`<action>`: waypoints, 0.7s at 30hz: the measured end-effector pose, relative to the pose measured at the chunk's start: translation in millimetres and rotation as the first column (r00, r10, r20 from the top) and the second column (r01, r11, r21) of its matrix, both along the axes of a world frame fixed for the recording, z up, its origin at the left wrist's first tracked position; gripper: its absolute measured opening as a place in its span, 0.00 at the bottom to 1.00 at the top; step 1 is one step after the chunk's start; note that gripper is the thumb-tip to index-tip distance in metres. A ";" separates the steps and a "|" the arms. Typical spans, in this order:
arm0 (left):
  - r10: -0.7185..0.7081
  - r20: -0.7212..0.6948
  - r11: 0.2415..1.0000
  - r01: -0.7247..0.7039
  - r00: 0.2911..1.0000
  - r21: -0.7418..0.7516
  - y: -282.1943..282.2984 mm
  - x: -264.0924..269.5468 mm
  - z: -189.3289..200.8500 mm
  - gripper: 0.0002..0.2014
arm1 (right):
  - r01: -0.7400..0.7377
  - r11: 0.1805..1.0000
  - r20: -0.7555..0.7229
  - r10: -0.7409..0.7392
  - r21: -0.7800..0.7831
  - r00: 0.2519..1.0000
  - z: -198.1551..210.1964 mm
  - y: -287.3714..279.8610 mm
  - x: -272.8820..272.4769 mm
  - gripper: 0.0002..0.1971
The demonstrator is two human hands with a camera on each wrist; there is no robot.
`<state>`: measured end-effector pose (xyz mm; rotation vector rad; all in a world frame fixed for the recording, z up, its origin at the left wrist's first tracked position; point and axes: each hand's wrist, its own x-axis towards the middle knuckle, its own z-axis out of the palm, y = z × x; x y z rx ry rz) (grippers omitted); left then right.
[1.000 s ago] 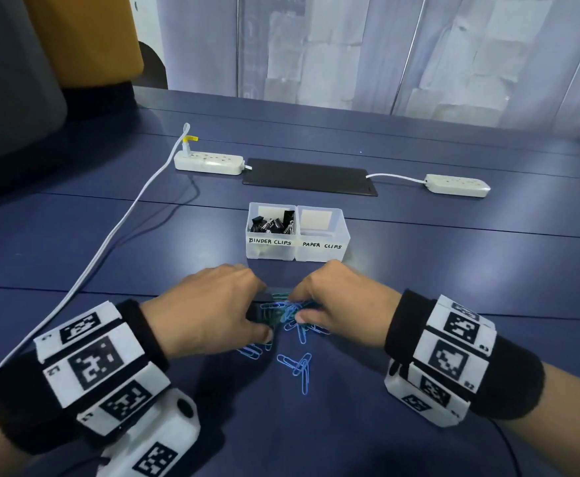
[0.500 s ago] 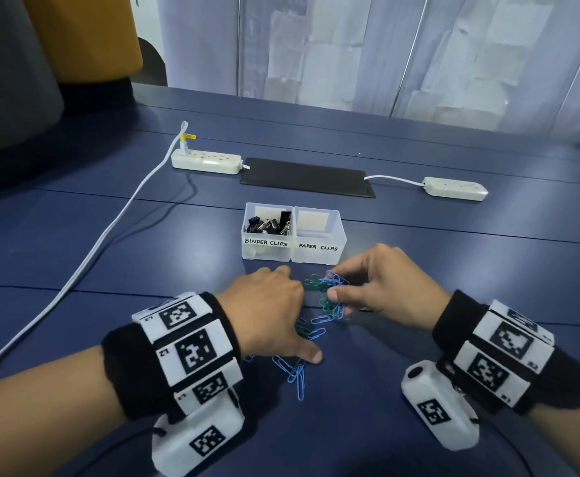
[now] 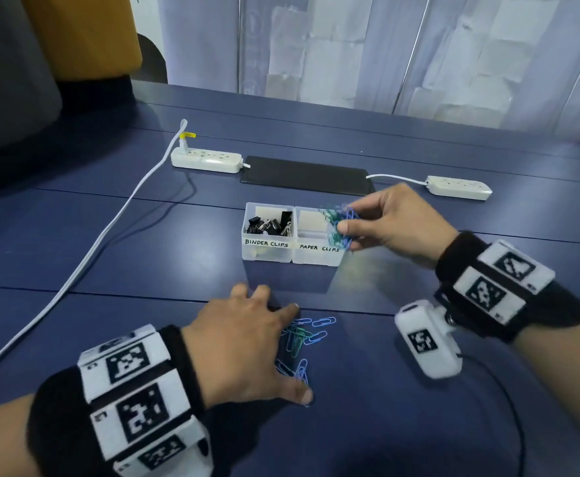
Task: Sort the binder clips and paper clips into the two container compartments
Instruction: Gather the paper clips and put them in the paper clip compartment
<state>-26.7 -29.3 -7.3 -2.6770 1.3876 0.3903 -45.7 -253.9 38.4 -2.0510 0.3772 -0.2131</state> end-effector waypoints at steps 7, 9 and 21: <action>0.017 0.016 0.999 -0.017 1.000 -0.031 -6.1 -2.8 1.6 0.35 | -0.078 0.878 -0.123 0.022 -0.472 0.992 1.9 0.1 55.7 0.05; -0.002 0.030 0.998 0.004 1.000 -0.066 -5.0 0.0 3.2 0.24 | -0.188 0.697 -0.203 0.062 -0.692 0.977 -3.3 10.1 60.9 0.04; -0.036 0.005 0.969 0.036 0.999 -0.246 -1.4 20.9 0.0 0.15 | -0.122 0.659 -0.122 0.046 -0.742 0.991 -3.0 12.9 51.2 0.10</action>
